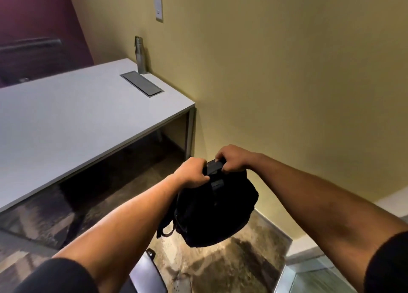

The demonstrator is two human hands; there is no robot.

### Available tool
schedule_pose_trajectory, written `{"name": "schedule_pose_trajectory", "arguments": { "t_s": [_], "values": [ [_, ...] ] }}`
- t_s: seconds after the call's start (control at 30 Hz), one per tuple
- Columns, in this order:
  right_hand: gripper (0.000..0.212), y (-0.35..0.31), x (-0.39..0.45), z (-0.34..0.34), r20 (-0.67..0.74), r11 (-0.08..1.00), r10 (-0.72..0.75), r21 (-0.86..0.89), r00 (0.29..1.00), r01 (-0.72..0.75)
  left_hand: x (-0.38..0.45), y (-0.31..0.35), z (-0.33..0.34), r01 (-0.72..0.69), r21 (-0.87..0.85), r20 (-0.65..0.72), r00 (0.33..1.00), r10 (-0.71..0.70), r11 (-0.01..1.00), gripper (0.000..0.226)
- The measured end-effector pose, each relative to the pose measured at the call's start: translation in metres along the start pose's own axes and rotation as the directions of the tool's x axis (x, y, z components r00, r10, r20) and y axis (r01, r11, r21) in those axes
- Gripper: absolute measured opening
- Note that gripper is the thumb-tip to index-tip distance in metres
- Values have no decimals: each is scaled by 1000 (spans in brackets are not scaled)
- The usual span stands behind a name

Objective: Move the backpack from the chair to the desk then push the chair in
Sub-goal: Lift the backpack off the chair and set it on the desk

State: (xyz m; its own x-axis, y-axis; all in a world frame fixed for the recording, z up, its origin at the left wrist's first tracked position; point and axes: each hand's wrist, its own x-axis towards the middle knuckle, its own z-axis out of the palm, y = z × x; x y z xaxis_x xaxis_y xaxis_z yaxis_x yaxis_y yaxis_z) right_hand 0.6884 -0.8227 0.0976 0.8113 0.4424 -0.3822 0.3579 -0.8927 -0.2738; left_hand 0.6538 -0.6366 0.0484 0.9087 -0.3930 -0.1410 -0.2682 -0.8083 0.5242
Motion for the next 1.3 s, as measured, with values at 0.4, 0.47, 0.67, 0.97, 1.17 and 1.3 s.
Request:
{"name": "schedule_pose_trajectory", "arguments": {
  "t_s": [0.4, 0.47, 0.67, 0.97, 1.17, 1.3],
  "values": [
    [19, 35, 136, -91, -9, 998, -48, 43, 999, 48, 127, -46, -89, 32, 43, -50, 998, -30, 999, 23],
    [12, 41, 165, -109, -17, 995, -76, 57, 997, 76, 150, -55, -107, 53, 44, -61, 997, -50, 998, 26],
    [7, 59, 251, -177, -12, 976, -215, 21, 977, 215, 223, -77, -154, 127, 35, -128, 984, -121, 991, 19],
    [16, 71, 339, -326, 1, 943, -329, -42, 944, 329, 325, -70, -253, 161, 0, -357, 922, -151, 987, 22],
    [17, 65, 387, -384, -44, 911, -413, -15, 910, 413, 368, -88, -314, 199, 80, -396, 905, -151, 977, 22],
    [5, 57, 419, -419, -42, 903, -427, 38, 903, 429, 395, -107, -355, 182, 108, -427, 896, -120, 977, 22]
  ]
}}
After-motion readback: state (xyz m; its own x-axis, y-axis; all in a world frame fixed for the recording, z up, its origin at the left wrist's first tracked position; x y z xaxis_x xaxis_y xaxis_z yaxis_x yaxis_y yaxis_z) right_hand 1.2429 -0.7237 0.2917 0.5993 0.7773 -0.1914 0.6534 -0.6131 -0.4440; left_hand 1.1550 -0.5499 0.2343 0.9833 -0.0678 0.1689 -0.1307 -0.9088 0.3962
